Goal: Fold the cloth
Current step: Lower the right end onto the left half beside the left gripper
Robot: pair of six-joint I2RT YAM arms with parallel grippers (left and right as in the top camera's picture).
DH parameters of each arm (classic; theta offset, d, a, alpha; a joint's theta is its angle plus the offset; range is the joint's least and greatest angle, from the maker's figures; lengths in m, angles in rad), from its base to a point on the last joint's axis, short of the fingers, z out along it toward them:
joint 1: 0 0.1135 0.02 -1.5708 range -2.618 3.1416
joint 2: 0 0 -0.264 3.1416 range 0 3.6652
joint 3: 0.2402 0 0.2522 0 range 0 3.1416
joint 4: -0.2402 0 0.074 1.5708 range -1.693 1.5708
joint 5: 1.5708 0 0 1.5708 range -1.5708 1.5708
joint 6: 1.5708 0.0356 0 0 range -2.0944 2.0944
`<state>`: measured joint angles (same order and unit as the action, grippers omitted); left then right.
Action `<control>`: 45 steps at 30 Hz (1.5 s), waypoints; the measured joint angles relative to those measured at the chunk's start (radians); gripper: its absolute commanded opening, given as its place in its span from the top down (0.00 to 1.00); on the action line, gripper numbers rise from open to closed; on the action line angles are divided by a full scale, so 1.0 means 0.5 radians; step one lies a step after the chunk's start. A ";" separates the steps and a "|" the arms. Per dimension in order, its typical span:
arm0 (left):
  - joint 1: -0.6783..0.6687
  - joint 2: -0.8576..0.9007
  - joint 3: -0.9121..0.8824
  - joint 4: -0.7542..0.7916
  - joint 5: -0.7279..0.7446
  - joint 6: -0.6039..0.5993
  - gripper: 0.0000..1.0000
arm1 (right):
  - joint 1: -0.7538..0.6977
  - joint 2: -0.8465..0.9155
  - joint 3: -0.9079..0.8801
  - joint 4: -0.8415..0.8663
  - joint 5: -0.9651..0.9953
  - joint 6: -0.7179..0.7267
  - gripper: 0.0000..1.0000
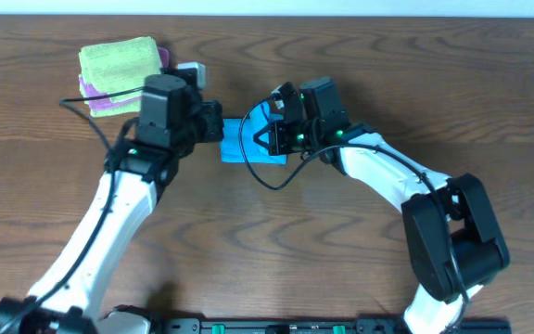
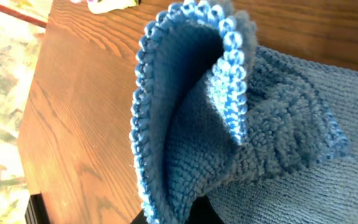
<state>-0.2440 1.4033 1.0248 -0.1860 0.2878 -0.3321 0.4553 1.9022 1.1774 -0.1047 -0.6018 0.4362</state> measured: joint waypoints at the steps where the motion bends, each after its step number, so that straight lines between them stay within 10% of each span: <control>1: 0.024 -0.041 -0.001 -0.016 0.002 0.001 0.94 | 0.004 0.000 0.000 0.005 0.009 0.000 0.99; 45: 0.153 -0.522 0.002 -0.297 0.144 0.045 0.94 | 0.188 0.208 0.000 0.410 0.158 0.102 0.99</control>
<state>-0.1673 1.1423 1.0256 -0.3344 0.3599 -0.3096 0.5491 2.0060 1.1774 0.1001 -0.5228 0.4873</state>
